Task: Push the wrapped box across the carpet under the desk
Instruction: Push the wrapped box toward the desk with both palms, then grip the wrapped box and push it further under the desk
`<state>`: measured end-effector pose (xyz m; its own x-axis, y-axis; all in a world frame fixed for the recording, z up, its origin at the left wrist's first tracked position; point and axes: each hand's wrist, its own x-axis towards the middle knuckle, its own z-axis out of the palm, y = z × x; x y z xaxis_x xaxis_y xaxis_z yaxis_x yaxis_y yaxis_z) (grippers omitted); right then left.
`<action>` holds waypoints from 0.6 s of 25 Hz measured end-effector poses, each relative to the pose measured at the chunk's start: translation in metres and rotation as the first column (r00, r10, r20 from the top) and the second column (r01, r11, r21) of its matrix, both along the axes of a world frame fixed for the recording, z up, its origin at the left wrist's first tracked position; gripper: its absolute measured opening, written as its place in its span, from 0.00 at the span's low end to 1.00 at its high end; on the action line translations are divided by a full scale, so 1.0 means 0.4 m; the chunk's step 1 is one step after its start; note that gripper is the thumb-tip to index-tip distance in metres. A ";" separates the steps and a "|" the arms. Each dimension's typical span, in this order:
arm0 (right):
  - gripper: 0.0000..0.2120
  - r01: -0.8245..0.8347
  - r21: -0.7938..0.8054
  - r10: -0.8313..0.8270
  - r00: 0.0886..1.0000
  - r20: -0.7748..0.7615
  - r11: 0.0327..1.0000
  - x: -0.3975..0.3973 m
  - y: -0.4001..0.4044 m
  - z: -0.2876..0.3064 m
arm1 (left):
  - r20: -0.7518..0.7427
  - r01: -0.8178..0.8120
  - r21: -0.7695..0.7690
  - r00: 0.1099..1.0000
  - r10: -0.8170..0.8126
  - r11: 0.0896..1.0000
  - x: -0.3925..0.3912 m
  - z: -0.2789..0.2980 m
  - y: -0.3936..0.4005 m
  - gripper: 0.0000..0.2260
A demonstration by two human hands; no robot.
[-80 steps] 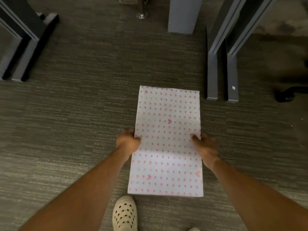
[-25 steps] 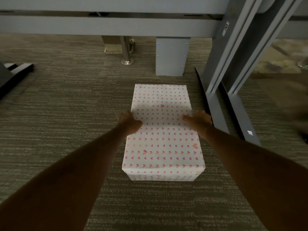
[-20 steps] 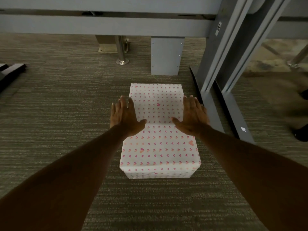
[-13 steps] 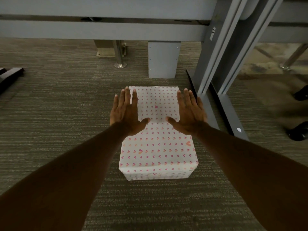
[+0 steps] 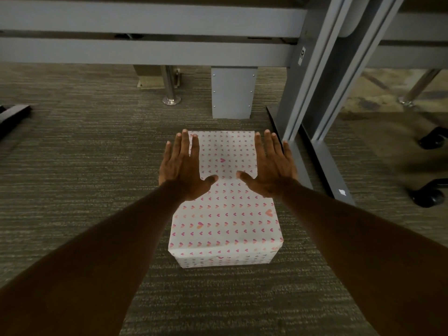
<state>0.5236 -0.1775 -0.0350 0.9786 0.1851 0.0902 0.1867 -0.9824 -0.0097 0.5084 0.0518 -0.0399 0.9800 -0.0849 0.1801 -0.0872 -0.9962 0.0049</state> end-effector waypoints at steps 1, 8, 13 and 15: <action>0.53 0.001 -0.001 -0.001 1.000 -0.004 1.000 0.000 0.000 -0.001 | -0.002 0.002 -0.006 1.000 -0.002 1.000 0.002 -0.003 0.001 0.50; 0.53 -0.008 0.001 0.008 1.000 0.012 1.000 -0.002 -0.003 -0.019 | -0.024 0.019 -0.033 1.000 -0.019 0.999 0.003 -0.024 0.005 0.50; 0.53 0.001 0.005 -0.001 1.000 -0.011 1.000 0.001 -0.012 -0.027 | -0.048 0.004 -0.092 0.999 -0.008 0.996 0.001 -0.038 0.003 0.50; 0.53 0.005 0.022 -0.004 1.000 -0.020 1.000 0.001 -0.016 -0.032 | -0.067 -0.019 -0.131 0.998 0.010 0.991 -0.001 -0.044 0.000 0.50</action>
